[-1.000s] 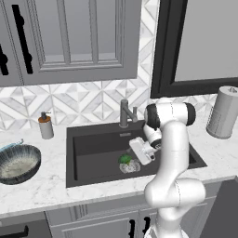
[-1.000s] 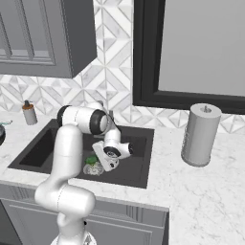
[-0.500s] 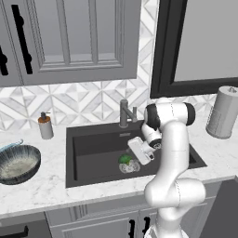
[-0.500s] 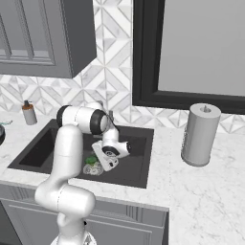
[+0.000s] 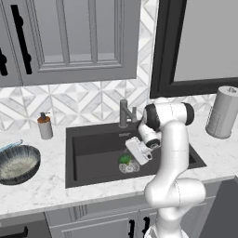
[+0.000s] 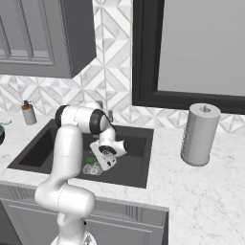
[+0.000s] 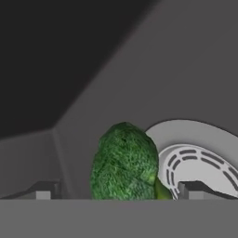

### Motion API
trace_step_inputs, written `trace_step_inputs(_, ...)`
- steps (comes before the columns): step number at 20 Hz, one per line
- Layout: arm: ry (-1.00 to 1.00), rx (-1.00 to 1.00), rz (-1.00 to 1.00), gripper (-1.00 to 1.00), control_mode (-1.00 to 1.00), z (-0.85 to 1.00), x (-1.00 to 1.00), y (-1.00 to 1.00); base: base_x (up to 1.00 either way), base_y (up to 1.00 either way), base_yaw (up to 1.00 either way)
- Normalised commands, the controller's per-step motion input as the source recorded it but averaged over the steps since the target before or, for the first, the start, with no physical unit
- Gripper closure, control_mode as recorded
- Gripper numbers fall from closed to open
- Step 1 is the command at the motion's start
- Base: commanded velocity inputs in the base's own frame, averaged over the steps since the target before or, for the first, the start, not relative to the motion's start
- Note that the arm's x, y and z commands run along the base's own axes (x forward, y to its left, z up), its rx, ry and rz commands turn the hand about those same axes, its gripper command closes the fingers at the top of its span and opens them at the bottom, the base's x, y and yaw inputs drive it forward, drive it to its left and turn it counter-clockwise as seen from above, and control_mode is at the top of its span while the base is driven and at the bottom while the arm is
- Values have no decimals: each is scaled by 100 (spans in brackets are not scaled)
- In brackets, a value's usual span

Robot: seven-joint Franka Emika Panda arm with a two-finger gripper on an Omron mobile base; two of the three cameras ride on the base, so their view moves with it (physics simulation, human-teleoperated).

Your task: Pick the broccoli from the sink and place it in the bowl. Then pick the bowl and place it in the microwave. Then close the microwave door and press the start button.

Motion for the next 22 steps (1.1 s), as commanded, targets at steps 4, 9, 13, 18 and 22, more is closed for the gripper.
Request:
trace_step_inputs(4, 0, 0, 0, 100, -100, -17, 0, 42, 0, 0, 0)
trace_step_inputs(9, 0, 0, 0, 100, -100, -19, 0, 24, 0, 0, 0)
trace_step_inputs(13, 0, 0, 0, 100, -100, -13, -4, 7, 0, 0, 0)
trace_step_inputs(18, -2, 1, -2, 100, -100, 9, -35, -10, 0, 0, 0)
trace_step_inputs(22, -3, 1, -6, 100, -100, 72, -32, -17, 0, 0, 0)
